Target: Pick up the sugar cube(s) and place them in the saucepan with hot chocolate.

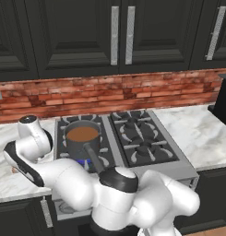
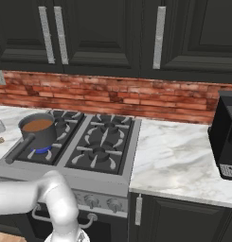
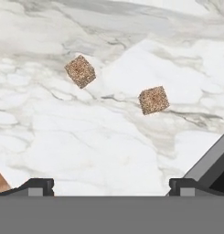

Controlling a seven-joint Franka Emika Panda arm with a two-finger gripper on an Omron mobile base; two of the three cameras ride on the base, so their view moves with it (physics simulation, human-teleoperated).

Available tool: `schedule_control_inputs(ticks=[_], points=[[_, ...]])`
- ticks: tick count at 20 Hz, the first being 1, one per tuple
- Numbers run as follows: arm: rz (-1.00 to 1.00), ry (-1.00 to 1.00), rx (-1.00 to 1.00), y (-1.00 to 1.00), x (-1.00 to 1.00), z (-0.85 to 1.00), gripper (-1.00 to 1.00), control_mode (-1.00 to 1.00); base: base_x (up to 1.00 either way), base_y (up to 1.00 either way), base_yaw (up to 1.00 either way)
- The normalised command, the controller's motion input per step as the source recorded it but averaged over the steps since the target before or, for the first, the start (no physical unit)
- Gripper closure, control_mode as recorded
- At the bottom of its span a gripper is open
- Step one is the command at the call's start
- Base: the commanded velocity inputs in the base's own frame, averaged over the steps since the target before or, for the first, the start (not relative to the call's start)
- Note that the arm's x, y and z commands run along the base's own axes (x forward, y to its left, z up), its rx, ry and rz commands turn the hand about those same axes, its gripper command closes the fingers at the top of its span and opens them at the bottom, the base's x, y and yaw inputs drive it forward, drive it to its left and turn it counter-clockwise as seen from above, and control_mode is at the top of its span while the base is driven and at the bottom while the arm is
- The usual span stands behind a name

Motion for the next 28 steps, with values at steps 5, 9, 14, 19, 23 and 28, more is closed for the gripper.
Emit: schedule_control_inputs(ticks=[5, 9, 14, 19, 23, 28], points=[[-0.04, 0.00, 0.00, 0.00, 0.02, -0.03, -1.00, -1.00, 0.00, 0.00, 0.00], [-0.04, 0.00, 0.00, 0.00, 0.20, -0.13, -1.00, -1.00, 0.00, 0.00, 0.00], [-0.03, 0.01, 0.00, 0.00, 0.32, -0.11, -1.00, -1.00, 0.00, 0.00, 0.00], [0.00, 0.04, 0.00, 0.00, 0.24, 0.00, -1.00, -1.00, 0.00, 0.00, 0.00], [0.00, 0.06, 0.00, 0.00, 0.37, -0.03, -1.00, -1.00, 0.00, 0.00, 0.00], [0.00, 0.11, 0.00, 0.00, 0.29, -0.04, -1.00, -1.00, 0.00, 0.00, 0.00]])
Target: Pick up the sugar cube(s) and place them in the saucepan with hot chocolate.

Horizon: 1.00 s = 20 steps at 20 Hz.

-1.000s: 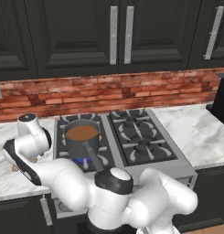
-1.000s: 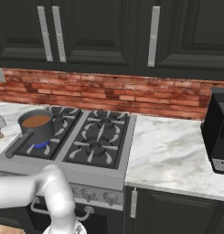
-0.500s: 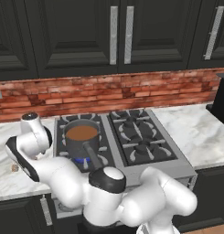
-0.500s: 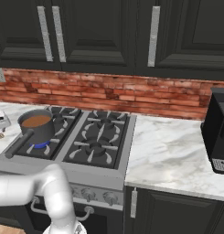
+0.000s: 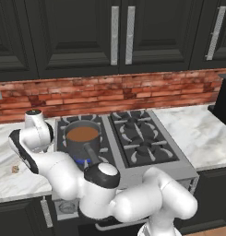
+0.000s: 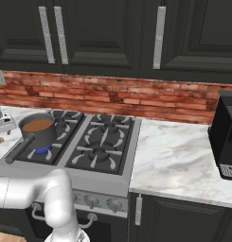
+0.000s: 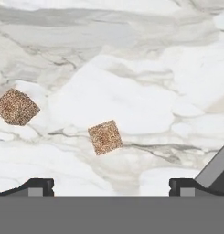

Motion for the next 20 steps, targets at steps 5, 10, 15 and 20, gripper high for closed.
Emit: schedule_control_inputs(ticks=[5, 10, 15, 20], points=[[0.00, 0.16, 0.00, 0.01, 0.12, -0.02, -1.00, -1.00, 0.00, 0.00, 0.00], [0.00, 0.10, 0.00, 0.06, 0.00, -0.05, -1.00, -1.00, 0.00, 0.00, 0.00], [0.00, -0.05, -0.03, 0.15, 0.00, -0.03, -1.00, -1.00, 0.00, 0.00, 0.00], [0.00, -0.10, -0.05, 0.17, 0.00, -0.09, -1.00, -1.00, 0.00, 0.00, 0.00]])
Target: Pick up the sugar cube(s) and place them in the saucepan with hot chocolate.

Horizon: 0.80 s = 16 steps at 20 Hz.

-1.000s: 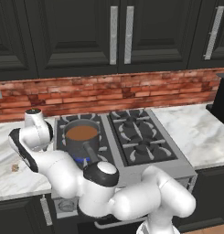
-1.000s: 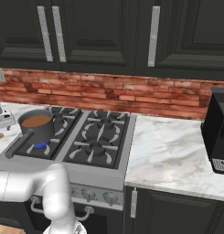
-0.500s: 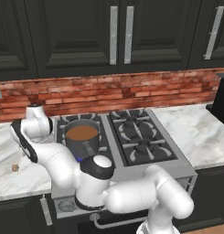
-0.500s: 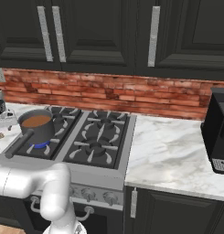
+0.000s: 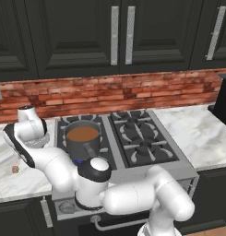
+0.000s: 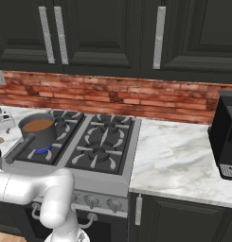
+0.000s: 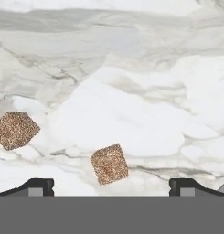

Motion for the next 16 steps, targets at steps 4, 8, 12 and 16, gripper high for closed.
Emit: schedule_control_inputs(ticks=[4, 8, 12, 16], points=[[0.00, -0.07, -0.05, 0.04, -0.05, -0.19, -1.00, -1.00, 0.00, 0.00, 0.00], [0.00, -0.01, -0.01, 0.00, -0.08, -0.25, -1.00, -1.00, 0.00, 0.00, 0.00], [0.00, 0.00, 0.00, 0.00, -0.05, -0.05, -1.00, -1.00, 0.00, 0.00, 0.00], [0.00, 0.00, 0.00, -0.01, -0.06, -0.01, -1.00, -1.00, 0.00, 0.00, 0.00]])
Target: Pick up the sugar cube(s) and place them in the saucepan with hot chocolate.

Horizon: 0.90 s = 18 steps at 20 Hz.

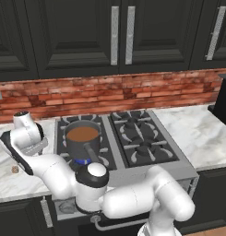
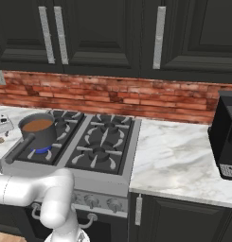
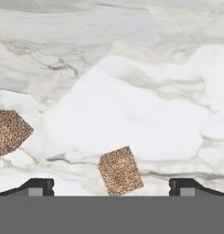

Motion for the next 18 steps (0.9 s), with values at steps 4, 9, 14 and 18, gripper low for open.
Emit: schedule_control_inputs(ticks=[4, 9, 14, 18], points=[[0.00, 0.00, 0.00, -0.04, -0.04, -0.09, -1.00, -1.00, 0.00, 0.00, 0.00], [0.00, 0.00, 0.00, -0.05, -0.06, -0.09, -1.00, -1.00, 0.00, 0.00, 0.00], [-0.02, 0.00, 0.00, -0.01, -0.02, -0.02, -1.00, -1.00, 0.00, 0.00, 0.00], [-0.04, 0.00, 0.00, 0.00, 0.00, -0.01, -1.00, -1.00, 0.00, 0.00, 0.00]])
